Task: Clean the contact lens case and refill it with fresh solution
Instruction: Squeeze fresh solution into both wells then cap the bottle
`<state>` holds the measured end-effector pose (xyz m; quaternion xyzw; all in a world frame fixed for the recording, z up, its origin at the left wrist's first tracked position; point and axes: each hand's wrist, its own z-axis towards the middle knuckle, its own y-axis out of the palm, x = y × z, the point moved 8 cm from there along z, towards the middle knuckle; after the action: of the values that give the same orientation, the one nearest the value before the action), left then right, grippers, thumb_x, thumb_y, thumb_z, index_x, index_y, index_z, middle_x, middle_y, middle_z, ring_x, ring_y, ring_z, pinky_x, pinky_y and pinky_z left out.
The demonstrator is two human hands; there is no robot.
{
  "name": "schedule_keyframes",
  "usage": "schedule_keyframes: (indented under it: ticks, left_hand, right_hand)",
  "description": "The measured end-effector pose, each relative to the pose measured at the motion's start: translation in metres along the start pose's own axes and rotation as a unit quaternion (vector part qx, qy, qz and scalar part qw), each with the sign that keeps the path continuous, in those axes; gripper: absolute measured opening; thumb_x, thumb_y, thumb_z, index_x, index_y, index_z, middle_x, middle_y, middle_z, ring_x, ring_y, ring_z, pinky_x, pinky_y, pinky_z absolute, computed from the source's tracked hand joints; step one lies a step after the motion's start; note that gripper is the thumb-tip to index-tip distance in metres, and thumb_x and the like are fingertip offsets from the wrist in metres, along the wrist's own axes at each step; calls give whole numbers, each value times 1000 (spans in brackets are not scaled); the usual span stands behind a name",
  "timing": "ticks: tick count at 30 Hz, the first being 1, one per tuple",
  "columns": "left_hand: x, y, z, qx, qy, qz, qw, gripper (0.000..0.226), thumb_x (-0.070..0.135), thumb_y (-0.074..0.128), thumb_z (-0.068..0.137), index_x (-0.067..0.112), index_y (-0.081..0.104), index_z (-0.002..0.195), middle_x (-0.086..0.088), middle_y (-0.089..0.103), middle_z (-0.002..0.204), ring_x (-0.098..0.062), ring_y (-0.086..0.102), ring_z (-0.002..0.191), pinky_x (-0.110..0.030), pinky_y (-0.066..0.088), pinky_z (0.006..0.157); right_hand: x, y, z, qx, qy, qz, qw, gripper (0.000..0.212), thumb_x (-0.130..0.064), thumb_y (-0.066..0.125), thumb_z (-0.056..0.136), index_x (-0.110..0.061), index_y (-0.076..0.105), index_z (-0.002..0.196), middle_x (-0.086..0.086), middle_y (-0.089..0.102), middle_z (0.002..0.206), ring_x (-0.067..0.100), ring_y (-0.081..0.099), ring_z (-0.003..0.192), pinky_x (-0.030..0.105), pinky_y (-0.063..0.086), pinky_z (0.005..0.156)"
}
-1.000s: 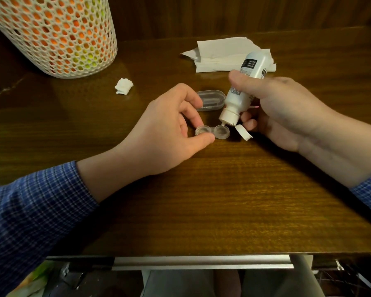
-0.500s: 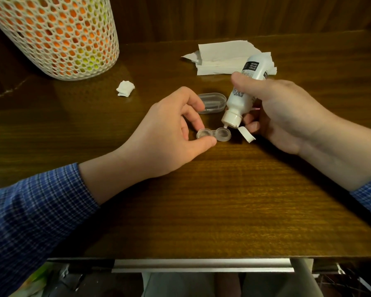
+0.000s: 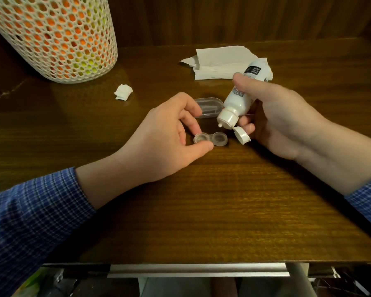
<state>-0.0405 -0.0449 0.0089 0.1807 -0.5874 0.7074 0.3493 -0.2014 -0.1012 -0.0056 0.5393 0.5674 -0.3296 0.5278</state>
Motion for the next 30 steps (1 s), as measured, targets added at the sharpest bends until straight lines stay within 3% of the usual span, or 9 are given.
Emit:
schedule_keyframes:
  ticks: [8,11,14,20,25,30]
  left_hand:
    - [4,0,-3,-8,-7,-1,1000,63,41,88,73,28,54,124,13,67,94,-9,63,63,-23,57,54]
    - [12,-9,-5,46,15,0,999,75,50,87,66,29,49,127,15,63,98,-16,63,66,-30,58,53]
    - [27,-22,-7,127,77,4,989,85,54,85,64,23,46,133,16,60,99,-20,59,62,-19,50,49]
    - [33,-37,-4,229,108,-59,966,68,34,88,72,17,47,124,7,59,98,-19,54,57,-14,43,48]
    - [31,-39,-1,213,108,-94,966,66,42,83,73,18,47,122,5,59,99,-18,53,58,-19,44,47]
    - [29,-37,1,162,99,-144,971,67,37,85,72,16,49,124,1,64,104,-26,58,63,-41,51,47]
  right_hand:
    - [-10,13,-11,-122,53,231,964,47,-28,74,86,-11,61,128,15,75,85,18,72,64,23,60,51]
    - [-9,13,-13,-122,58,230,964,39,-31,74,84,-11,66,117,11,75,81,14,71,58,20,58,48]
    - [-8,11,-12,-108,39,193,974,36,-35,74,85,-14,67,114,3,74,74,8,65,53,18,55,47]
    - [-7,18,-13,-136,57,239,960,52,-29,75,81,-9,62,128,7,71,79,12,62,59,22,56,54]
    - [-7,16,-11,-118,61,261,956,53,-28,75,79,-10,62,127,9,71,80,13,62,59,23,58,56]
    - [-3,14,-9,-111,69,254,958,49,-30,76,84,-11,62,126,8,72,78,12,62,58,22,58,55]
